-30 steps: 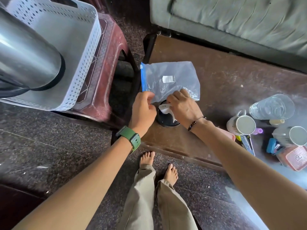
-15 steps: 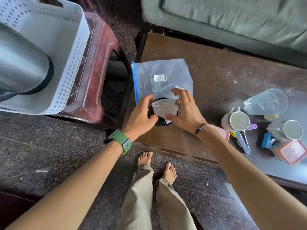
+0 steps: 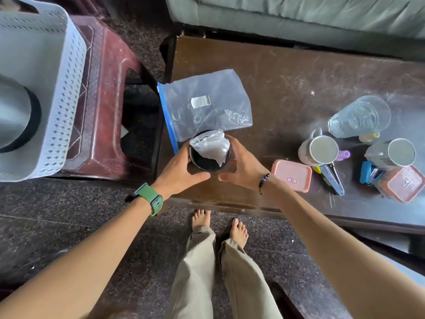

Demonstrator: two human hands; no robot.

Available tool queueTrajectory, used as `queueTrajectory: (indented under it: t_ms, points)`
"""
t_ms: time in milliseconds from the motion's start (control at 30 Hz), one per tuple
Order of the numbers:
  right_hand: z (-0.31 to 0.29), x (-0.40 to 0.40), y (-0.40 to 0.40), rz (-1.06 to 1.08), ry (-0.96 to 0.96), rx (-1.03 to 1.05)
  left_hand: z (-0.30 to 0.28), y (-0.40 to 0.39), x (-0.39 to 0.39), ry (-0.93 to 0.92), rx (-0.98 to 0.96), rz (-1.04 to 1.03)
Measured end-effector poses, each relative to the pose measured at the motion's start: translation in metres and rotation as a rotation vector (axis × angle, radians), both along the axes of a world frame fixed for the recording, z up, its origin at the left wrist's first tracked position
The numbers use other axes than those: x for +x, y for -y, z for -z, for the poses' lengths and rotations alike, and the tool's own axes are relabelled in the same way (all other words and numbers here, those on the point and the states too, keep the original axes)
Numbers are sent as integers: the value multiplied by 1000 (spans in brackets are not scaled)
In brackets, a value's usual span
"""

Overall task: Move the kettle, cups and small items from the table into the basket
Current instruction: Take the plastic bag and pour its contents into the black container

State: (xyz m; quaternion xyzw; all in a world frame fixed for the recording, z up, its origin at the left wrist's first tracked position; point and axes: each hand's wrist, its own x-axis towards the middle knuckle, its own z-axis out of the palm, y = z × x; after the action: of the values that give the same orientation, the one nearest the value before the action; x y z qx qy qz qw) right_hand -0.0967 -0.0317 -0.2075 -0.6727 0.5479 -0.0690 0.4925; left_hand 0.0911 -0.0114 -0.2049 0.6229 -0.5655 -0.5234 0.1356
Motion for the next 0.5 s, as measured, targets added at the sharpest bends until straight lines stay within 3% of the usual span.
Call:
queueTrajectory:
  t_ms: [200, 500]
  points:
    - [-16, -4, -6, 132, 71, -42, -28, 6, -7, -31, -15, 18]
    - [-111, -79, -13, 298, 118, -169, -124, 27, -82, -24, -177, 181]
